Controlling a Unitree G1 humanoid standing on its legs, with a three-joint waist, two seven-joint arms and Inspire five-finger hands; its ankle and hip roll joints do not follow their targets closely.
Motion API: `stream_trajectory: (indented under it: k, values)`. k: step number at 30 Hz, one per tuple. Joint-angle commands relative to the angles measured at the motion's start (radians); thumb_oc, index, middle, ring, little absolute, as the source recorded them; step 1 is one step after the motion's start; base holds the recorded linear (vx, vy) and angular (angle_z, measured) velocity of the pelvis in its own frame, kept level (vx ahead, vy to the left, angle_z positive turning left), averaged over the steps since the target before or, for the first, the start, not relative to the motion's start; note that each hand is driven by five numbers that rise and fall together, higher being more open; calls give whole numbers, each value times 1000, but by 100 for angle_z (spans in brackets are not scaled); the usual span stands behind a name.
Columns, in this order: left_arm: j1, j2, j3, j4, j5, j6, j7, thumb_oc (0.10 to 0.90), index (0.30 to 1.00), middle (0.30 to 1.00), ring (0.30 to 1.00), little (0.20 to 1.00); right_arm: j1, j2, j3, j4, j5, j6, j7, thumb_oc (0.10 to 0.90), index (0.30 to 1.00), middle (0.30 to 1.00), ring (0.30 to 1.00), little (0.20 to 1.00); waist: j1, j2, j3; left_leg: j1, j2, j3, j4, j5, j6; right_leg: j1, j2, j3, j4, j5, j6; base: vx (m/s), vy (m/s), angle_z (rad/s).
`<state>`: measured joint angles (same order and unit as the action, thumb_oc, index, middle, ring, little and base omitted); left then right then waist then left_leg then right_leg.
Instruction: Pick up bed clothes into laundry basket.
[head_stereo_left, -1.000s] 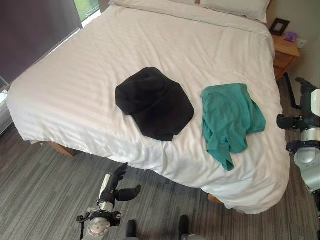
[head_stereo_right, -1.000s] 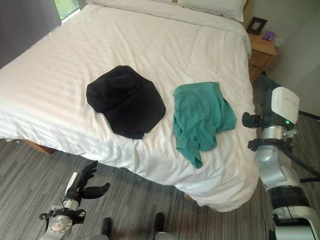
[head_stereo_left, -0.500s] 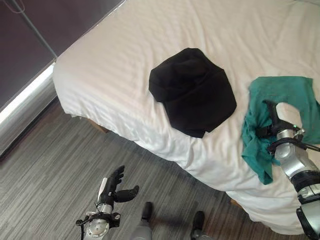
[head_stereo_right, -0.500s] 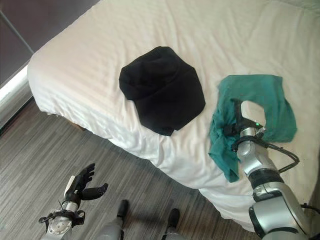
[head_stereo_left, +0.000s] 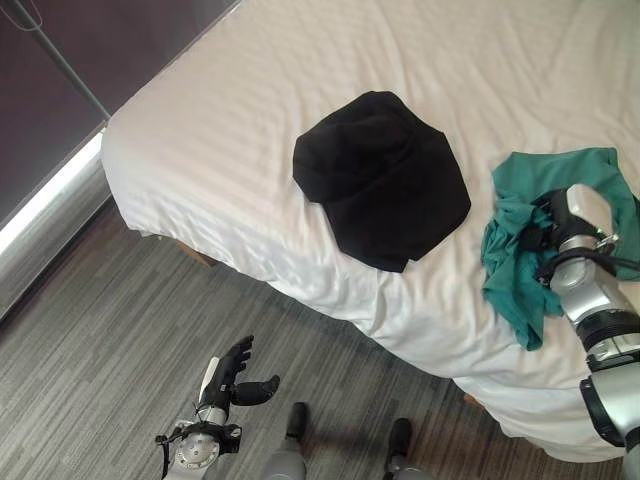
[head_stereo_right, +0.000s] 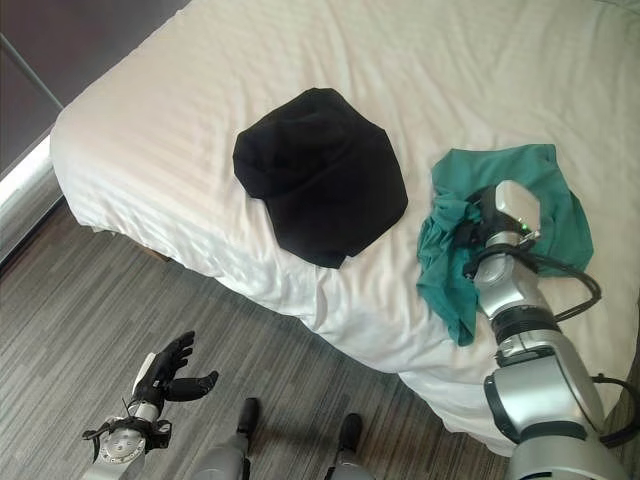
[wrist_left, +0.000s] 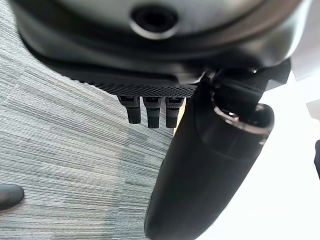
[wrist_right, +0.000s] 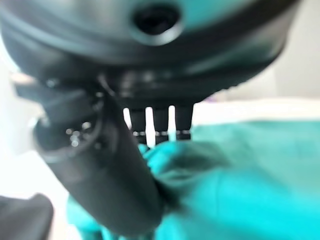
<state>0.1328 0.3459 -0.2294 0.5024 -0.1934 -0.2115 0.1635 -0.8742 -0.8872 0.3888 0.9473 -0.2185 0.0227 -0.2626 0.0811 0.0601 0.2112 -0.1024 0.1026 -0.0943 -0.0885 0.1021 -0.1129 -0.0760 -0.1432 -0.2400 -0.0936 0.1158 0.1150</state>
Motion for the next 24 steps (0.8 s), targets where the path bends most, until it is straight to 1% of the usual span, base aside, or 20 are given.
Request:
stream_trajectory:
  k: [1, 3, 4, 5, 6, 7, 8, 9, 11, 13, 14, 15, 16, 17, 18, 19, 20, 21, 23, 24]
  values:
    - [-26, 47, 36, -10, 2, -36, 14, 800, 900, 900, 900, 900, -301, -192, 72, -140, -9, -33, -138, 400, 300, 300, 300, 300, -16, -108, -76, 127, 53, 85, 1, -111, -58, 13, -63, 95, 6, -7, 59, 33, 57, -3]
    - [-27, 13, 63, 68, -23, -17, 14, 800, 900, 900, 900, 900, -274, -249, 15, -260, -30, -17, -177, 400, 300, 300, 300, 300, -29, -112, -88, 143, 51, 92, 1, -123, -54, 21, -68, 104, 6, -7, 62, 39, 57, -3]
    - [-17, -38, 125, 187, -129, 10, -1, 800, 900, 900, 900, 900, -222, -326, -66, -351, -38, 3, -219, 400, 300, 300, 300, 300, -45, -114, -104, 156, 48, 96, 1, -133, -50, 25, -74, 112, 6, -4, 66, 48, 62, -10]
    - [-16, -61, 162, 261, -176, 23, -8, 800, 900, 900, 900, 900, -177, -365, -115, -390, -42, 12, -233, 400, 300, 300, 300, 300, -56, -113, -111, 161, 46, 100, 1, -137, -48, 25, -75, 117, 6, -1, 68, 38, 48, -15]
    - [-20, -58, 160, 267, -178, 21, -10, 800, 900, 900, 900, 900, -161, -366, -130, -398, -43, 14, -232, 400, 300, 300, 300, 300, -54, -115, -110, 161, 46, 100, 1, -138, -48, 26, -75, 117, 6, -2, 68, 28, 34, -17]
    - [-20, -74, 199, 336, -219, 28, -5, 800, 900, 900, 900, 900, -101, -403, -192, -440, -41, 21, -246, 400, 300, 300, 300, 300, -66, -113, -116, 168, 46, 106, 1, -143, -46, 25, -77, 123, 6, 0, 71, 40, 50, -16]
    - [-20, -83, 277, 444, -245, 41, 7, 800, 900, 900, 900, 900, 32, -446, -318, -493, -25, 23, -268, 400, 300, 300, 300, 300, -99, -102, -126, 180, 42, 119, 1, -151, -43, 23, -78, 134, 6, 4, 75, 39, 50, -13]
    - [-23, -77, 275, 449, -245, 39, 5, 800, 900, 900, 900, 900, 63, -444, -349, -503, -26, 24, -267, 400, 300, 300, 300, 300, -95, -107, -126, 180, 42, 119, 1, -152, -42, 23, -78, 134, 6, 3, 75, 44, 38, -12]
    - [-33, -30, 361, 515, -233, 34, 34, 800, 900, 900, 900, 900, 280, -433, -546, -523, 3, 10, -282, 400, 300, 300, 300, 300, -123, -100, -134, 193, 39, 134, 1, -162, -40, 19, -77, 151, 6, 6, 81, 41, 19, -22]
    - [-64, 58, 439, 541, -234, 25, 67, 800, 900, 900, 900, 900, 492, -368, -726, -490, 78, -17, -285, 400, 300, 300, 300, 300, -141, -93, -139, 202, 39, 147, 1, -167, -40, 15, -77, 165, 6, 10, 86, 38, 9, -21]
    - [-66, 62, 434, 542, -234, 25, 67, 800, 900, 900, 900, 900, 512, -364, -746, -495, 78, -17, -284, 400, 300, 300, 300, 300, -135, -96, -138, 203, 38, 148, 1, -167, -40, 15, -77, 165, 6, 10, 86, 40, 6, -23]
    - [-102, 168, 506, 507, -212, 12, 114, 800, 900, 900, 900, 900, 654, -310, -816, -432, 95, -18, -271, 400, 300, 300, 300, 300, -159, -77, -137, 214, 41, 158, 1, -171, -41, 12, -76, 179, 6, 14, 90, 58, -5, -23]
    - [-121, 235, 523, 451, -181, 7, 145, 800, 900, 900, 900, 900, 738, -269, -858, -431, 90, -17, -263, 400, 300, 300, 300, 300, -159, -72, -136, 222, 43, 164, 1, -179, -41, 14, -73, 184, 6, 8, 92, 34, -9, -30]
    - [-123, 240, 518, 448, -179, 10, 147, 800, 900, 900, 900, 900, 756, -262, -876, -439, 89, -16, -261, 400, 300, 300, 300, 300, -153, -79, -137, 217, 40, 163, 1, -170, -41, 9, -76, 185, 6, 15, 91, -5, -40, -28]
    - [-120, 344, 585, 309, -125, 3, 194, 800, 900, 900, 900, 900, 892, -181, -935, -401, 88, -11, -238, 400, 300, 300, 300, 300, -172, -64, -130, 223, 42, 172, 1, -163, -39, 6, -73, 191, 6, 25, 91, -9, -26, -25]
    - [-119, 347, 581, 305, -124, 6, 195, 800, 900, 900, 900, 900, 903, -175, -945, -406, 87, -11, -237, 400, 300, 300, 300, 300, -168, -66, -136, 223, 41, 172, 1, -171, -39, 6, -74, 192, 6, 17, 94, 31, -51, -12]
    - [-131, 432, 635, 195, -61, 8, 231, 800, 900, 900, 900, 900, 966, -95, -943, -334, 87, 6, -220, 400, 300, 300, 300, 300, -180, -48, -134, 226, 44, 177, 1, -172, -36, 4, -71, 201, 6, 15, 94, 53, -35, -16]
    - [-148, 470, 653, 161, -31, 16, 250, 800, 900, 900, 900, 900, 980, -60, -926, -286, 91, 14, -213, 400, 300, 300, 300, 300, -187, -42, -137, 224, 44, 180, 1, -170, -35, 0, -72, 205, 6, 16, 93, 39, -57, -17]
    - [-213, 544, 659, 136, 30, 25, 294, 800, 900, 900, 900, 900, 984, 1, -878, -177, 107, 16, -204, 400, 300, 300, 300, 300, -206, -31, -139, 224, 44, 186, 1, -169, -35, -2, -70, 211, 6, 15, 92, 36, -34, -15]
    - [-218, 549, 656, 139, 32, 26, 297, 800, 900, 900, 900, 900, 980, 4, -875, -171, 109, 12, -206, 400, 300, 300, 300, 300, -205, -34, -139, 224, 45, 186, 1, -170, -35, -2, -70, 211, 6, 14, 92, 39, -18, -8]
